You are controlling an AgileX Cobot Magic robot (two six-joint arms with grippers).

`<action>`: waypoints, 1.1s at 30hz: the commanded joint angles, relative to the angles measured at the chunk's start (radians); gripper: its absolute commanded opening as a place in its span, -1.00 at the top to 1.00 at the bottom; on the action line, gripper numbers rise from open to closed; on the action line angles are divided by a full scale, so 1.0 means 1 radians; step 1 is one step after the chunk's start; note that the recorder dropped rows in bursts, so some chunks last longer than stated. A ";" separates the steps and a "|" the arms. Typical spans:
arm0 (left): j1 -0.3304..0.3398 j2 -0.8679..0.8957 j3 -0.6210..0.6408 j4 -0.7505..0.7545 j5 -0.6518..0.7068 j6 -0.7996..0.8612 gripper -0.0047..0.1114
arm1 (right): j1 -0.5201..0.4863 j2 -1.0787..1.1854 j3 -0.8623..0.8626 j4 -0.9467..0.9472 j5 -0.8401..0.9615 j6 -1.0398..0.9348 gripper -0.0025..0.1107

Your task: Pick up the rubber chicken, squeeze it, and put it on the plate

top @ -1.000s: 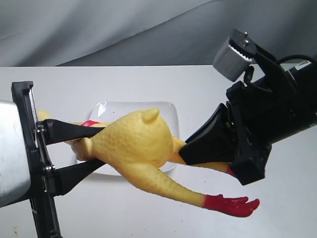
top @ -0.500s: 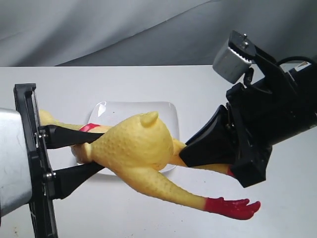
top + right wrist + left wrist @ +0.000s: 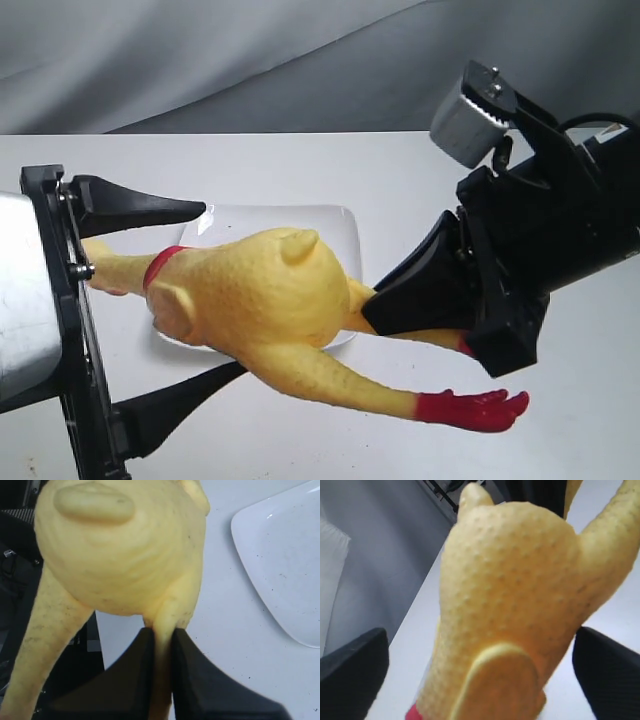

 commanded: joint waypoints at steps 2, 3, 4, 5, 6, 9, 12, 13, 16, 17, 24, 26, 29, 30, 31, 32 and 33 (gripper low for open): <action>-0.007 0.004 0.000 -0.015 0.005 -0.013 0.25 | 0.001 -0.008 -0.002 0.032 -0.001 -0.012 0.96; -0.007 0.004 0.000 -0.015 0.000 -0.013 0.48 | 0.001 -0.008 -0.002 0.032 -0.001 -0.012 0.96; -0.007 0.004 0.000 -0.015 -0.002 -0.013 0.78 | 0.001 -0.008 -0.002 0.032 -0.001 -0.012 0.96; -0.007 0.004 0.000 -0.008 -0.004 -0.008 0.91 | 0.001 -0.008 -0.002 0.032 -0.001 -0.012 0.96; -0.007 0.004 0.000 -0.003 -0.004 -0.008 0.89 | 0.001 -0.008 -0.002 0.032 -0.001 -0.012 0.96; -0.007 0.004 0.000 -0.003 -0.004 -0.013 0.89 | 0.001 -0.008 -0.002 0.032 -0.001 -0.012 0.96; -0.007 0.004 0.000 -0.003 -0.004 -0.013 0.89 | 0.001 -0.008 -0.002 0.032 -0.001 -0.012 0.96; -0.007 0.004 0.000 -0.003 -0.004 -0.013 0.89 | 0.001 -0.008 -0.002 0.032 -0.001 -0.012 0.96; -0.007 0.004 0.000 -0.003 -0.002 -0.013 0.88 | 0.001 -0.008 -0.002 0.032 -0.001 -0.012 0.96; -0.007 0.004 0.000 -0.003 0.000 -0.013 0.87 | 0.001 -0.008 -0.002 0.032 -0.001 -0.012 0.96; -0.007 0.004 0.000 0.005 -0.002 -0.013 -0.20 | 0.001 -0.008 -0.002 0.032 -0.001 -0.012 0.96; -0.007 0.004 0.000 -0.013 0.000 -0.017 -0.61 | 0.001 -0.008 -0.002 0.032 -0.001 -0.012 0.96; -0.007 0.004 0.000 -0.108 0.007 -0.017 -0.81 | 0.001 -0.008 -0.002 0.032 -0.001 -0.012 0.96; -0.007 0.004 0.000 -0.121 0.007 -0.017 -0.81 | 0.001 -0.008 -0.002 0.032 -0.001 -0.012 0.96; -0.007 0.004 0.000 -0.121 0.007 -0.017 -0.81 | 0.001 -0.008 -0.002 0.032 -0.001 -0.012 0.96; -0.007 0.004 0.000 -0.121 0.007 -0.015 -0.81 | 0.001 -0.008 -0.002 0.032 -0.001 -0.012 0.96; -0.007 0.004 0.000 -0.121 0.007 -0.015 -0.81 | 0.001 -0.008 -0.002 0.032 -0.001 -0.012 0.96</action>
